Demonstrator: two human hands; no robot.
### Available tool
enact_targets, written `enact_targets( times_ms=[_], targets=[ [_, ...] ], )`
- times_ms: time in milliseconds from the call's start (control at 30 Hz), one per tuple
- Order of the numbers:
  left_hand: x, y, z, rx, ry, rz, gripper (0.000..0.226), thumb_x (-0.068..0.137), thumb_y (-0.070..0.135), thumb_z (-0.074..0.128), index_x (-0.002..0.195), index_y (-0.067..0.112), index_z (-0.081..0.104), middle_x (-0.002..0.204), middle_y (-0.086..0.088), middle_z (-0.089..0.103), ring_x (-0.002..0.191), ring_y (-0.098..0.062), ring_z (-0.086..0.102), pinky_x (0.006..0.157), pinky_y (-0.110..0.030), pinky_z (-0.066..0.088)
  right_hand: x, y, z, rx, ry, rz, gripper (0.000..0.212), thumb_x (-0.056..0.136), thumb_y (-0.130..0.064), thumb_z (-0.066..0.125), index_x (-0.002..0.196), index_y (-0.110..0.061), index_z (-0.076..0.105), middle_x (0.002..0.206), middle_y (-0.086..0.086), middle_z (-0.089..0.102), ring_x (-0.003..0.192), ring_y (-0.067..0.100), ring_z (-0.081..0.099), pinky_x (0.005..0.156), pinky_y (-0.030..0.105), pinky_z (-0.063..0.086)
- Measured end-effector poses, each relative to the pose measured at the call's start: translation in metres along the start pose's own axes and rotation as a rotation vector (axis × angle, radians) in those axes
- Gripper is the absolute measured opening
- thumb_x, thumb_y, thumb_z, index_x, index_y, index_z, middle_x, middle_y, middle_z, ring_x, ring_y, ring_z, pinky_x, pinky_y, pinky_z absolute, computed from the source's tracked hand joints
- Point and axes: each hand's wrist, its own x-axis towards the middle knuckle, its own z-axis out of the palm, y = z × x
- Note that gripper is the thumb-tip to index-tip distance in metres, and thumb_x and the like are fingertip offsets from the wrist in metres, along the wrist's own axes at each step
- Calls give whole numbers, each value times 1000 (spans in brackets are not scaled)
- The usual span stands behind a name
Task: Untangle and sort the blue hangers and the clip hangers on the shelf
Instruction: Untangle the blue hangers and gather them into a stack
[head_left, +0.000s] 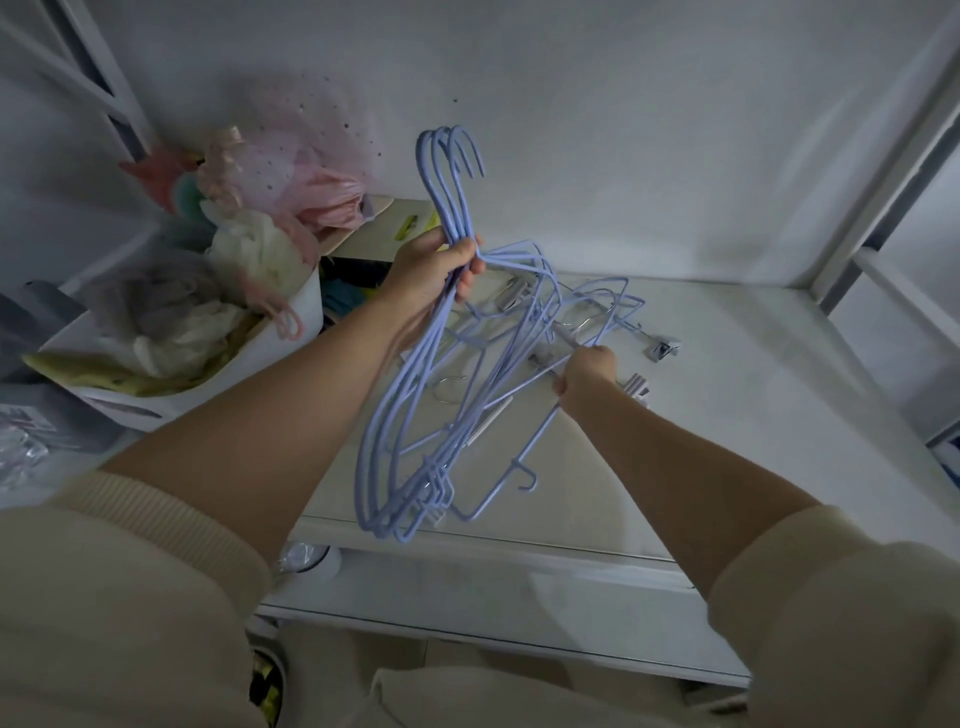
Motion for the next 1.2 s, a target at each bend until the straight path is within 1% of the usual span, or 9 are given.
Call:
enact_targets(
  times_ms=[33,67,133,233,367,600,833,967,1200],
  targets=[
    [0,2,1,-27,-10,-10,24,100,7,44,78,11,53,44,8,58,35,-1,45,37,-12,36,2,-3,-1,30,7,-27,37,100,-9,25,121,-17,54,67,3,35,50,16,26,33,11,25],
    [0,5,1,-57,-21,-21,24,100,8,42,78,11,52,44,8,57,34,0,44,36,-11,35,1,-6,-3,43,16,-77,41,99,-8,24,127,-18,52,68,3,36,50,16,26,34,13,25],
    [1,10,2,-106,-39,-29,26,101,8,39,79,11,50,43,8,55,33,0,42,33,-11,32,4,-9,-5,101,26,-152,39,96,-7,24,116,-17,56,67,2,36,49,16,24,37,16,22],
    [0,16,4,-174,-38,-26,26,102,8,37,80,11,51,43,9,54,31,0,39,31,-11,29,4,-16,-7,133,42,-193,31,95,-6,24,98,-16,53,64,2,33,50,16,23,34,12,24],
    [-7,26,12,-220,-64,-25,26,103,9,35,81,11,50,41,9,53,27,1,37,29,-10,28,6,-22,-11,141,63,-214,31,97,-8,25,101,-18,53,67,2,36,53,17,26,34,10,29],
    [-13,14,18,-186,-44,24,26,102,7,37,80,10,49,41,8,54,28,1,37,30,-10,28,1,-22,-18,110,23,-223,36,93,-3,21,97,-15,54,63,3,32,49,16,24,33,12,26],
    [-17,13,33,-267,-110,-35,27,103,9,35,81,10,50,45,7,56,28,1,36,29,-11,28,12,-19,-33,190,59,-197,27,95,-10,30,99,-19,55,60,2,30,49,16,21,35,11,27],
    [-21,13,37,-298,-124,-85,29,103,12,33,79,11,48,43,7,54,25,1,34,28,-9,25,14,-25,-40,226,45,-244,28,94,-5,27,90,-17,52,57,1,26,44,14,20,36,10,24],
    [-30,-2,38,-226,-152,-93,29,103,13,36,81,10,53,46,6,54,27,1,33,29,-10,26,18,-39,-51,240,118,-284,29,92,-4,24,93,-14,50,61,2,29,43,14,22,35,9,24]
  ],
)
